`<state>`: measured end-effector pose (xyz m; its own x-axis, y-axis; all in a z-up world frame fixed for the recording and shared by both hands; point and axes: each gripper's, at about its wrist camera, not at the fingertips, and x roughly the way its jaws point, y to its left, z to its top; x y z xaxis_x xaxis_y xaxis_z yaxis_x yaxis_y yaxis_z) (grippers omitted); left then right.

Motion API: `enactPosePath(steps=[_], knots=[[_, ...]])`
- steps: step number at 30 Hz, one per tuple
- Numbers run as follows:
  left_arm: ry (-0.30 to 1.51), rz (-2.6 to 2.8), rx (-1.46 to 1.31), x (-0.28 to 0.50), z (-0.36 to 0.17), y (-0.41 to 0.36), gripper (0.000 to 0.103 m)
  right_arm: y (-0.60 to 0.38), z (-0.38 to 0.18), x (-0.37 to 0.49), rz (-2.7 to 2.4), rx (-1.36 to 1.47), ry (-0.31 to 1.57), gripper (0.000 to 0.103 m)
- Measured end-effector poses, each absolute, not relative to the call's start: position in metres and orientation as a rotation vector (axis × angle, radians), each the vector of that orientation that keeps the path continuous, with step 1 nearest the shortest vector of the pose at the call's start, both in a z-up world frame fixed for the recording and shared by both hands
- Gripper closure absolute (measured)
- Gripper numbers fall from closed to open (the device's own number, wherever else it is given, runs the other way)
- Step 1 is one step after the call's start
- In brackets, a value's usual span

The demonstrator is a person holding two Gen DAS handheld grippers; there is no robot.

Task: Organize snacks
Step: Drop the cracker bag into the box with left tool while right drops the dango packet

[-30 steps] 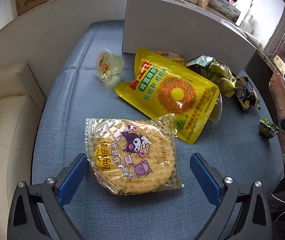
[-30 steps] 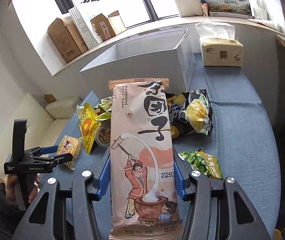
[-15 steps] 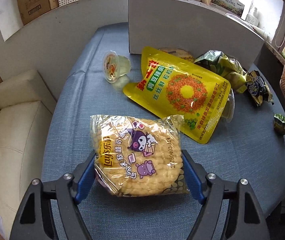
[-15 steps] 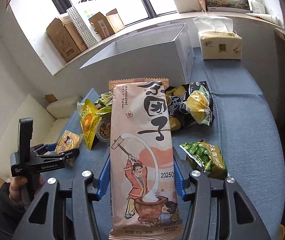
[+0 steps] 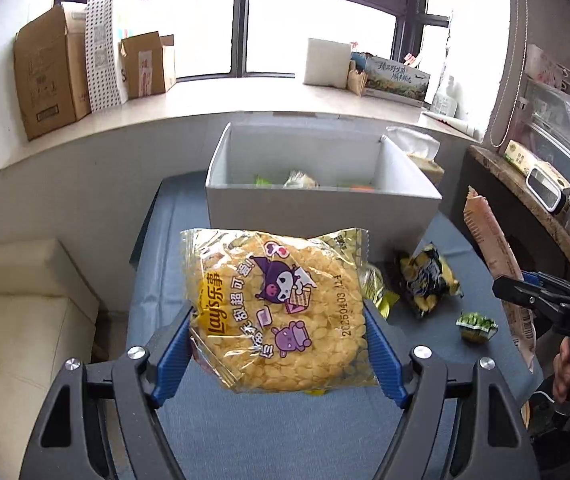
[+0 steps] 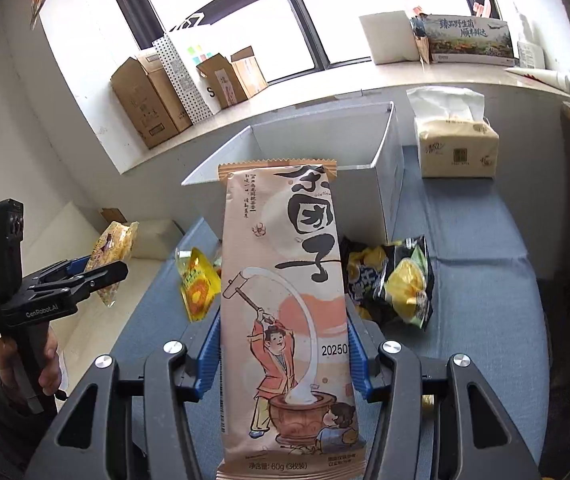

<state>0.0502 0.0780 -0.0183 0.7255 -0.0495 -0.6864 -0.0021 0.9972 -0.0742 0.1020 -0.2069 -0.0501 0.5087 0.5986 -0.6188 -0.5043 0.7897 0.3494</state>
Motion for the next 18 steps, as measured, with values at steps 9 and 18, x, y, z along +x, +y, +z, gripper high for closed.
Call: enactPosePath(steps=[9, 18], knots=[[0.679, -0.059, 0.005, 0.164, 0.052, 0.070, 0.021, -0.180, 0.006, 0.180, 0.652, 0.169, 0.726, 0.046], [0.790, -0.043, -0.023, 0.272, 0.020, 0.074, 0.018, -0.150, -0.005, 0.291, 0.553, 0.230, 0.805, 0.046]])
